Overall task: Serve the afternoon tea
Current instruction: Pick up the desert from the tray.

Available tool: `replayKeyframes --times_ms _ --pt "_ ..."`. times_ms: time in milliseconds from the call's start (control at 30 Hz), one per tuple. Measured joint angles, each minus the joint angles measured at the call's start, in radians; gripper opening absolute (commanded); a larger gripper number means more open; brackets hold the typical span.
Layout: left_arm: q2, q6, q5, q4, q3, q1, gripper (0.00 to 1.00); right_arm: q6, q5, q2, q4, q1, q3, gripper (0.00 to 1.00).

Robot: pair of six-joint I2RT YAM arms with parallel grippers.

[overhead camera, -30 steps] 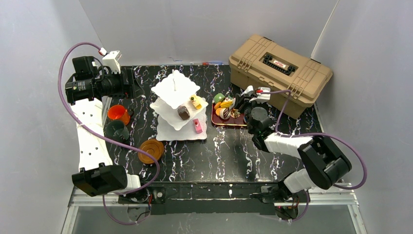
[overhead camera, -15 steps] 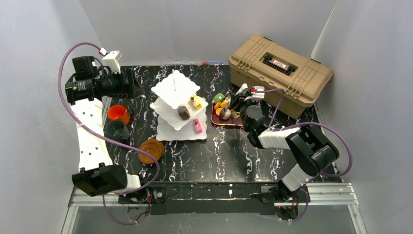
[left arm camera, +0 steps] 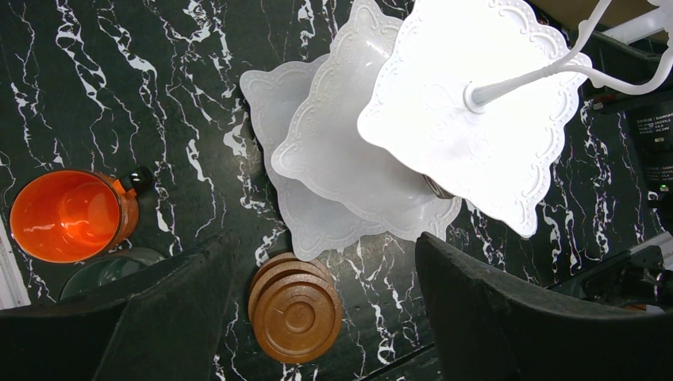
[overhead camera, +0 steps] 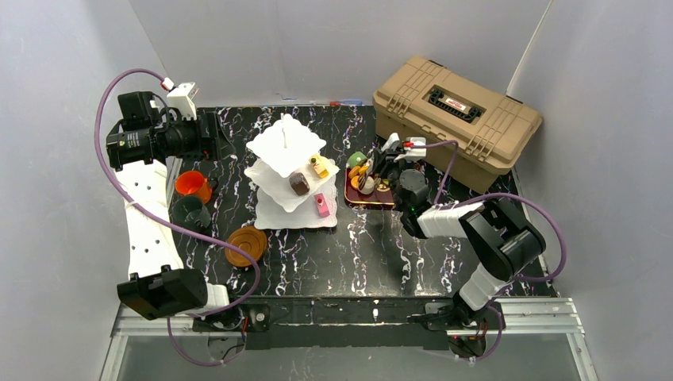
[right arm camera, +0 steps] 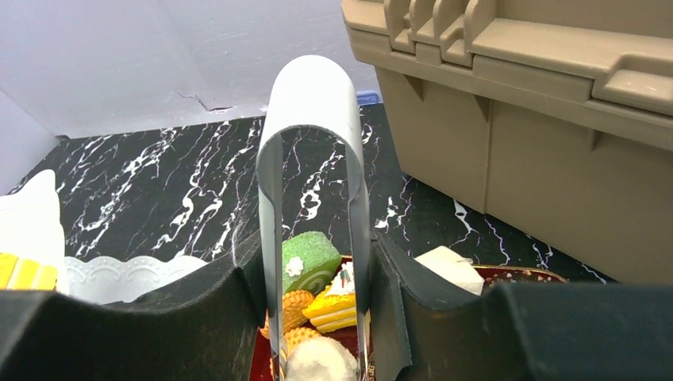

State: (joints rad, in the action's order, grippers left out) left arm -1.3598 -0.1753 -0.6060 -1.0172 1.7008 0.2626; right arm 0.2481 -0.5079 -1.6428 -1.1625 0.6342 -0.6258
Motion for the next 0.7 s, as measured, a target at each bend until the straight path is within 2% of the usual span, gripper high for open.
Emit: replayKeyframes --times_ms 267,433,700 --pt "0.000 0.000 0.000 0.000 0.000 0.000 0.76 -0.046 0.044 0.032 0.027 0.000 0.000 0.01" --pt "0.000 0.000 -0.002 0.000 0.000 0.000 0.60 -0.067 0.068 0.126 0.069 0.002 0.000 0.01" --pt "0.000 -0.003 -0.008 0.000 0.000 0.000 0.51 -0.067 0.092 0.173 0.091 0.003 0.000 0.01"
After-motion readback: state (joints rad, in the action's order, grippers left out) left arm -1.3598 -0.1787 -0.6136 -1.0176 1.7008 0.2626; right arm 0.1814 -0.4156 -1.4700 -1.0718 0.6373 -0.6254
